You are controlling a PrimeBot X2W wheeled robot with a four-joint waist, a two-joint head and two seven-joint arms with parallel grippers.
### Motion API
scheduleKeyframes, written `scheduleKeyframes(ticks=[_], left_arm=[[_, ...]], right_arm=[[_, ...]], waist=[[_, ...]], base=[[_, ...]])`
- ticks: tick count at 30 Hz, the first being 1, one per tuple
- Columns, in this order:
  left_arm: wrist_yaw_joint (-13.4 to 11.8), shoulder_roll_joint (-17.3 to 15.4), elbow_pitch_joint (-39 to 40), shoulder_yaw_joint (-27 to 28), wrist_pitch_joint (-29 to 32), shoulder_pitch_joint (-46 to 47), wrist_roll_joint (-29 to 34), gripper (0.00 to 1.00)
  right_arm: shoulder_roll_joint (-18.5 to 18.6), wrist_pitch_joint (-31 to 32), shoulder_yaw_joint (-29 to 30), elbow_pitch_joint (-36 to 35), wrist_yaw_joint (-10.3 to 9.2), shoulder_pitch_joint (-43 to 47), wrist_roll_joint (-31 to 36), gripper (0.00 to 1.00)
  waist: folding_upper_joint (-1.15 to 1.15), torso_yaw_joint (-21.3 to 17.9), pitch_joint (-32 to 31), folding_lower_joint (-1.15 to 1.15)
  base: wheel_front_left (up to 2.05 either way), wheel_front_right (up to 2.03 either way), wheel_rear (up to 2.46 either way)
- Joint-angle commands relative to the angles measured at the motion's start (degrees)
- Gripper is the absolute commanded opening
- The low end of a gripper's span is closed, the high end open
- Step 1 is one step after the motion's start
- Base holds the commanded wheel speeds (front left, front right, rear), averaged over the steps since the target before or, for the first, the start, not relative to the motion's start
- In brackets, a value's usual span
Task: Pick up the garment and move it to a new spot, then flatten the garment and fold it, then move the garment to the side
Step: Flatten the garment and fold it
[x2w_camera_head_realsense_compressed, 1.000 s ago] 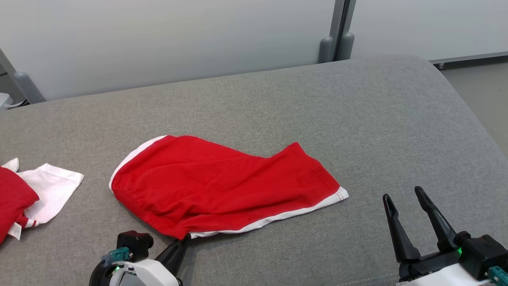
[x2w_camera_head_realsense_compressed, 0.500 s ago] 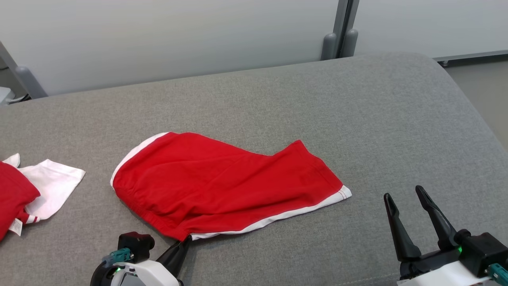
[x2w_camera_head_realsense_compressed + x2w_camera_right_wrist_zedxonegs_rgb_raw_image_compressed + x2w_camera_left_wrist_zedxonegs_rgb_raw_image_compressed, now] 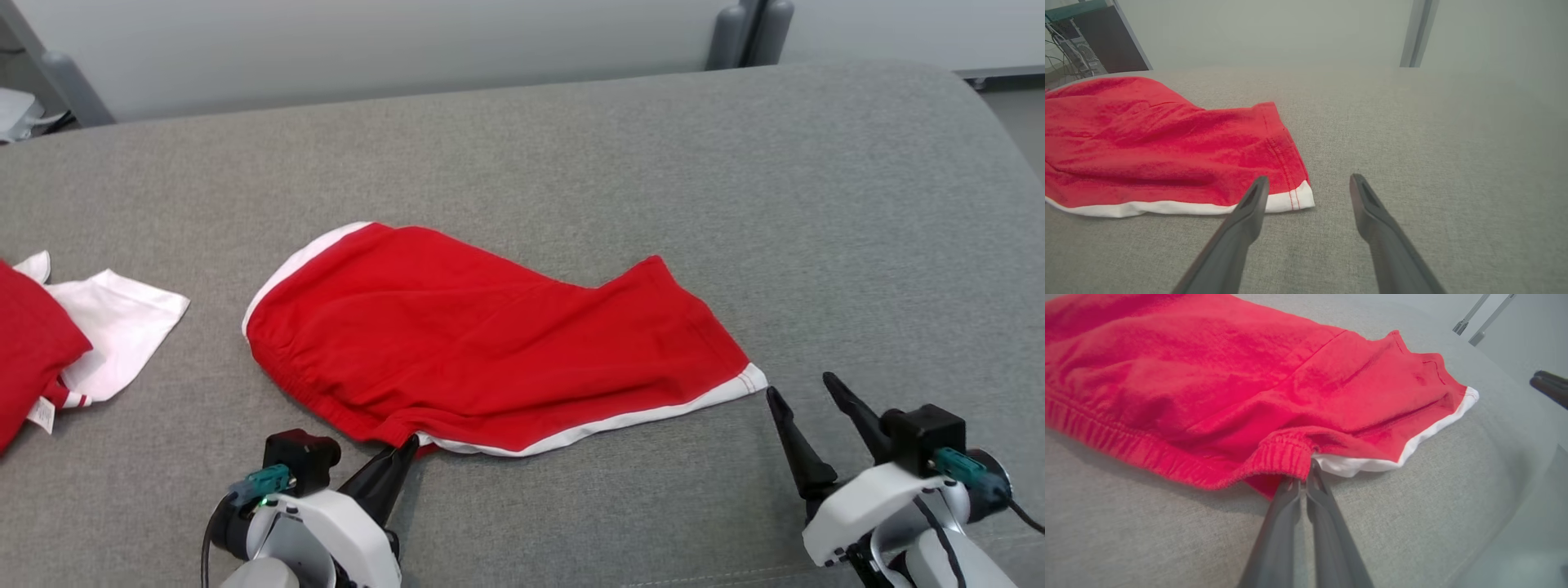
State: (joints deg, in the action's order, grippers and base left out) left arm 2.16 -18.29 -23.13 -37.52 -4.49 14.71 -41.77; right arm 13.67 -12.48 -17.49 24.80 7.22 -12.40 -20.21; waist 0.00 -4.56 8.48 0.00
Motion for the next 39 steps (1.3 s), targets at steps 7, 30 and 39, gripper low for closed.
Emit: scheduleKeyframes(ticks=[7,30,39], left_arm=[[0.3,-0.4,1.1,1.4,-0.4,4.5,0.9,0.00],[-2.6,-3.5,8.4,1.0,1.8,-0.9,-0.5,0.00],[-10.5,-8.3,24.3,0.9,6.9,-14.3,-2.8,0.00]], right_arm=[[0.5,-1.4,-6.4,11.4,0.26,-8.7,-3.6,1.00],[2.6,-2.5,-8.0,14.2,0.26,-6.8,-12.7,0.00],[3.4,-2.2,1.6,0.3,0.26,10.9,-11.2,0.00]], waist=[[0.00,2.0,3.7,0.00],[0.00,3.1,4.3,0.00],[0.00,3.4,3.8,0.00]], base=[[0.00,0.00,0.00],[0.00,0.00,0.00],[0.00,0.00,0.00]])
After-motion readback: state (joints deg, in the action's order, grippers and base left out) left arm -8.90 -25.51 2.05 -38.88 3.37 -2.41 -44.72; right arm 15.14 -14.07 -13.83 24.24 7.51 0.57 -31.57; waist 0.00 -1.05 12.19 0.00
